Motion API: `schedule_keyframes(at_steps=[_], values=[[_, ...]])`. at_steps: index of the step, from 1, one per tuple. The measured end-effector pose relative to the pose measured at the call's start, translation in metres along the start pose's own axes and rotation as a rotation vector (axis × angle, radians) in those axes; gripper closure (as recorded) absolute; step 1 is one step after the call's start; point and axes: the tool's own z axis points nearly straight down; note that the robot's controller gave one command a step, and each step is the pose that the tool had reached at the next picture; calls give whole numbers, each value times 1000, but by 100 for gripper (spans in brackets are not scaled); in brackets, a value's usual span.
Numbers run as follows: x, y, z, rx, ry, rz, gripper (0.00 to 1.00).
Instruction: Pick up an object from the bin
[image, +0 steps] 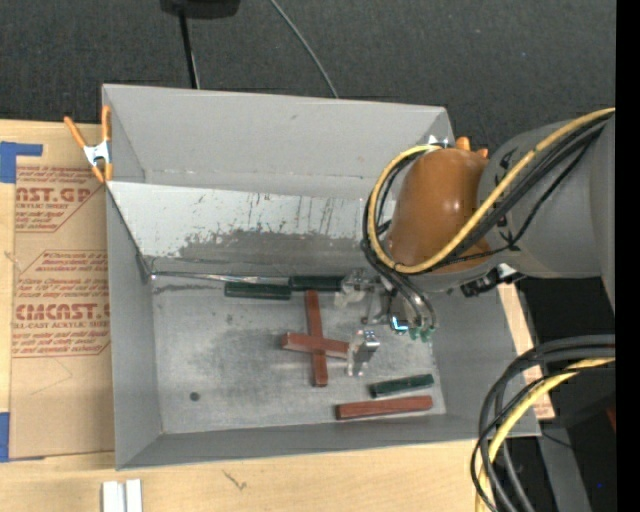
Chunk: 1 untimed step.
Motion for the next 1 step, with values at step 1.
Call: schedule_keyframes(at_steps=[1], values=[[-2,0,-4,0,-7,0,0]])
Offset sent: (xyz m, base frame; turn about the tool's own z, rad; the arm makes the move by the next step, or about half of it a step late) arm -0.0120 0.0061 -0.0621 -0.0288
